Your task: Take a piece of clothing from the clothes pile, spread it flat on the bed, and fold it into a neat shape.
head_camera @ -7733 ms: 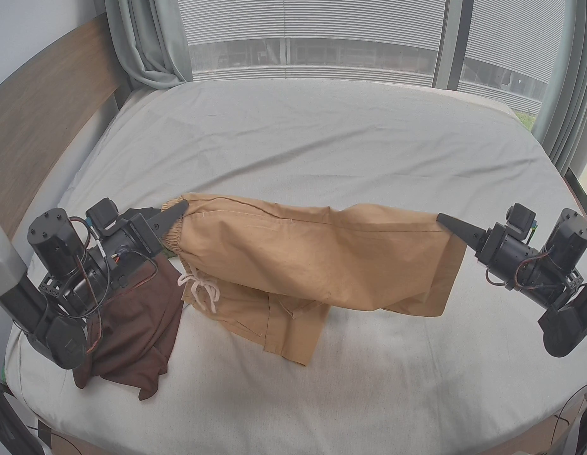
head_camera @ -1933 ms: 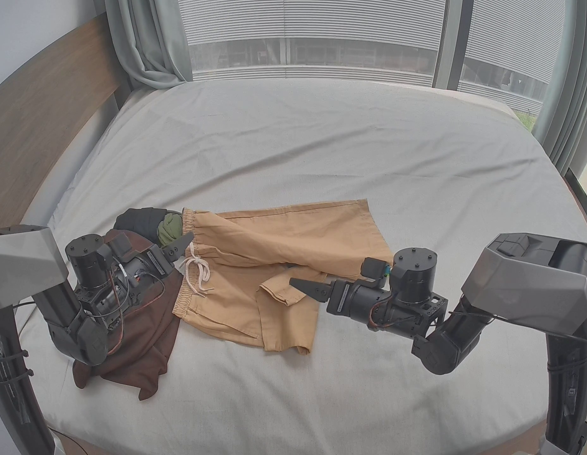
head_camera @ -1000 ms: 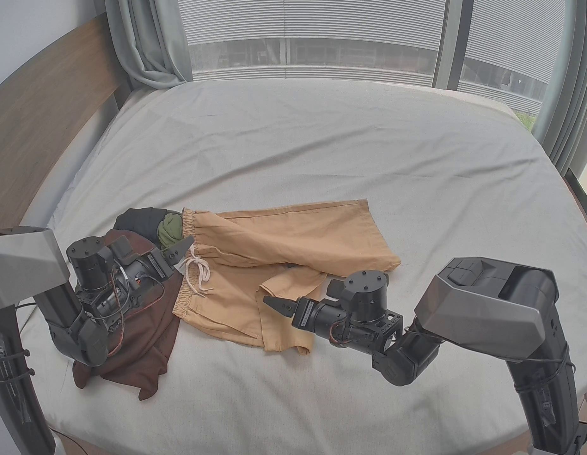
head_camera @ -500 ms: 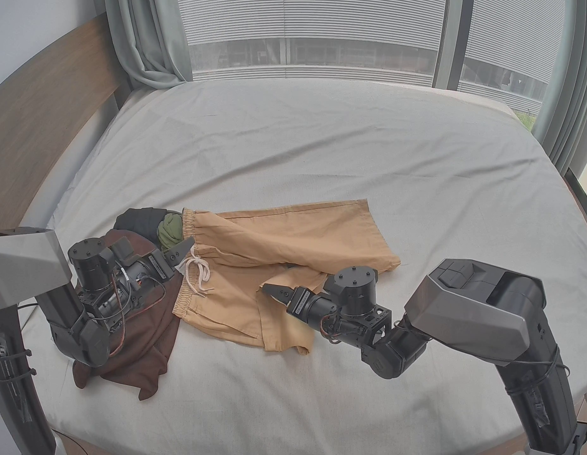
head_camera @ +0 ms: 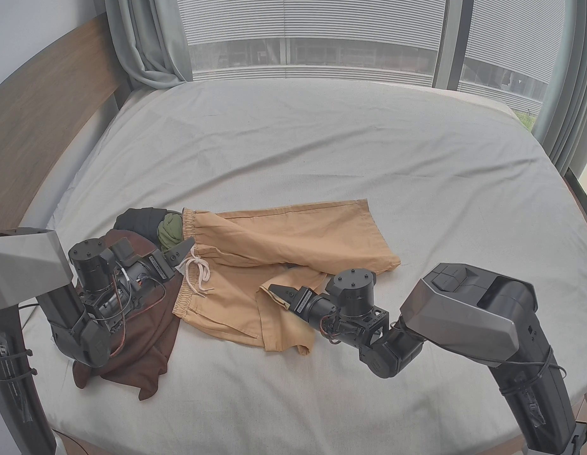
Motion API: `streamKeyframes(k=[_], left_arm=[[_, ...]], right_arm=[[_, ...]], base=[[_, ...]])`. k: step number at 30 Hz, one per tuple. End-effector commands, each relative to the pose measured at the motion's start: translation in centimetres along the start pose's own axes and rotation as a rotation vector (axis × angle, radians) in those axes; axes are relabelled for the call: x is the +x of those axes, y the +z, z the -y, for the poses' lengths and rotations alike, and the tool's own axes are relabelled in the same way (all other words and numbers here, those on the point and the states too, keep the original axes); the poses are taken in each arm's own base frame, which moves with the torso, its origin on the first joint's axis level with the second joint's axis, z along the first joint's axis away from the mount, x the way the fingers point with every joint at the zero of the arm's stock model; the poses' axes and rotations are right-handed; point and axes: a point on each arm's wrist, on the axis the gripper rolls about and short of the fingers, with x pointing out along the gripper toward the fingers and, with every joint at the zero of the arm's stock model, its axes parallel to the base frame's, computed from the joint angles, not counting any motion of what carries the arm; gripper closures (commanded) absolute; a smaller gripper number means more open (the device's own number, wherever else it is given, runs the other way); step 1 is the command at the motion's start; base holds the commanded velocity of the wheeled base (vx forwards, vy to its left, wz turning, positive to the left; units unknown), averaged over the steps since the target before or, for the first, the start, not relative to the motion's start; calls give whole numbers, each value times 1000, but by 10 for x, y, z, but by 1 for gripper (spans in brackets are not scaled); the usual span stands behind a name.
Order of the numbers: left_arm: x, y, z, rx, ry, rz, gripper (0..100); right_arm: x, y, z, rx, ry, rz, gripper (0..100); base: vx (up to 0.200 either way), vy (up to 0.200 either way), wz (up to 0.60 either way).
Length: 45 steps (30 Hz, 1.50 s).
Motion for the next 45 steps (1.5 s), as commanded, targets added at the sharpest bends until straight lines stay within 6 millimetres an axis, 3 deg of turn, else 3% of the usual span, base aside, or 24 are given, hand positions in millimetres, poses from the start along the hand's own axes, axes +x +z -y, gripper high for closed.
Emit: streamKeyframes(k=[1, 14, 19, 29, 35, 45], left_arm=[[0, -1, 0, -1, 1, -1, 0], [1, -1, 0, 0, -2, 2, 0], [1, -1, 0, 1, -3, 6, 0], [2, -3, 1, 2, -7, 1, 0], [2, -4, 2, 2, -9, -2, 0], [3, -7, 1, 0, -6, -9, 0]], right_arm=[[3, 0, 7, 3, -11, 5, 100], [3, -1, 17, 10, -29, 7, 100], [-9, 7, 21, 21, -61, 32, 100], [-56, 56, 29, 6, -128, 136, 100], [-80, 85, 52, 20, -203, 196, 100], [-102, 120, 84, 26, -289, 269, 100]], base=[[0, 0, 0], [0, 0, 0], [0, 0, 0], [0, 0, 0], [0, 0, 0], [0, 0, 0]])
